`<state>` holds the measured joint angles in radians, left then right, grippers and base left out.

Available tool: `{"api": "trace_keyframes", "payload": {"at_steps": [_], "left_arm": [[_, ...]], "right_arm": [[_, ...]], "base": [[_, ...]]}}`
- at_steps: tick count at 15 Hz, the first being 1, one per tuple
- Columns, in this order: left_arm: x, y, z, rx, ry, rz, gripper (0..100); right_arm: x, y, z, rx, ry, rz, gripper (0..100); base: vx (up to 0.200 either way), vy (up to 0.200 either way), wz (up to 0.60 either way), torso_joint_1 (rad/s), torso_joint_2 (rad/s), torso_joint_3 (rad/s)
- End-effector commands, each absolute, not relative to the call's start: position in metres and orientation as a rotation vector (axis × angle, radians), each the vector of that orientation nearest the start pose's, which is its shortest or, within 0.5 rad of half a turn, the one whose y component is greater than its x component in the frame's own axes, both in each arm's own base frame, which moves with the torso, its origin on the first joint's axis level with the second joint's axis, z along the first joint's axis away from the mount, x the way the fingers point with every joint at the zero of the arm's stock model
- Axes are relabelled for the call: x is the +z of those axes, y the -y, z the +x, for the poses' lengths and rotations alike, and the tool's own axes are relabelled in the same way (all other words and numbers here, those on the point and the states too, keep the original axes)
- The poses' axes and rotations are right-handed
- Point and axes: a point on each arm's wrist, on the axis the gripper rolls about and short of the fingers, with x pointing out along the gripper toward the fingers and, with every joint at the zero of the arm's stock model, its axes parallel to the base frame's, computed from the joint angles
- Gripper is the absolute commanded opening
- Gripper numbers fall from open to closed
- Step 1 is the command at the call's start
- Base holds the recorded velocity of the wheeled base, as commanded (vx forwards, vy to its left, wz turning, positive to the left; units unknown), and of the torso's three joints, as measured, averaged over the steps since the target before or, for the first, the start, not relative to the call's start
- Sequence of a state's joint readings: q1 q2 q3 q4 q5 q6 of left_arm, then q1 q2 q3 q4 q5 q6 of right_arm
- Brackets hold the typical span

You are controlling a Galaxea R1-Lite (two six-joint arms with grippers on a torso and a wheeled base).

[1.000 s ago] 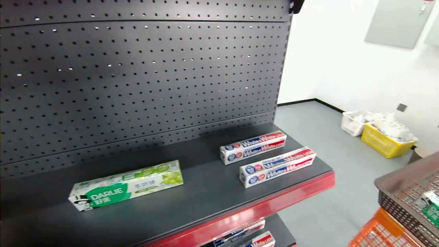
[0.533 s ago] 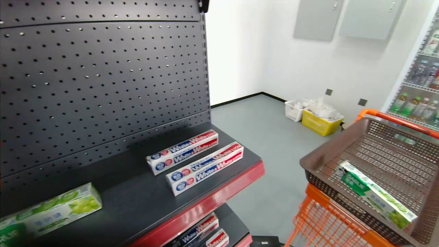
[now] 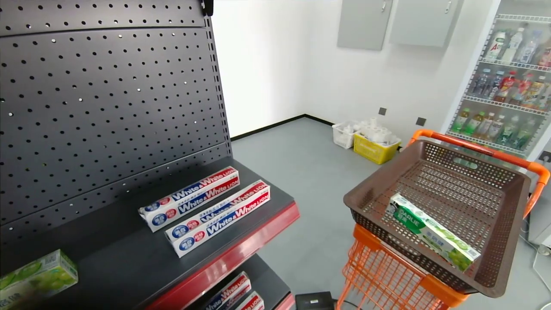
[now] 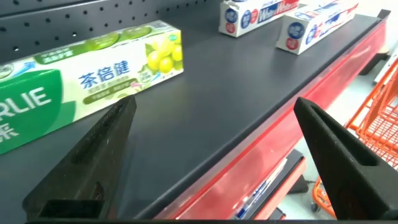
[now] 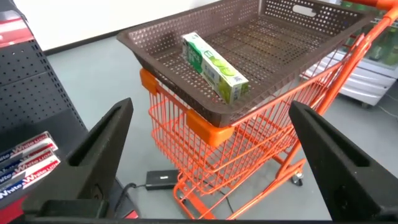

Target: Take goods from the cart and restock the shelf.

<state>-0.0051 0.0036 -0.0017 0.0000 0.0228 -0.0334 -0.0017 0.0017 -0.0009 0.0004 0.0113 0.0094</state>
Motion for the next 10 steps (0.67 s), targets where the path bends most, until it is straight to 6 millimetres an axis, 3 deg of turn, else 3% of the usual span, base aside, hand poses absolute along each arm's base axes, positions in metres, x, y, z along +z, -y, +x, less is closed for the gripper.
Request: {"api": "trace_keyframes", "payload": {"at_steps": [1, 10], "left_arm": [[0.0760, -0.0007, -0.0226, 0.017, -0.003, -0.034, 100], [0.0760, -0.0007, -0.0226, 0.017, -0.003, -0.034, 100]], "right_arm": [[0.0760, -0.0003, -0.0227, 0.011, -0.002, 0.009, 100], [0.0757, -0.0003, -0.0227, 0.012, -0.005, 0.006, 100]], "base": [[0.000, 0.000, 0.00, 0.000, 0.00, 0.000], [0.000, 0.000, 0.00, 0.000, 0.00, 0.000]]}}
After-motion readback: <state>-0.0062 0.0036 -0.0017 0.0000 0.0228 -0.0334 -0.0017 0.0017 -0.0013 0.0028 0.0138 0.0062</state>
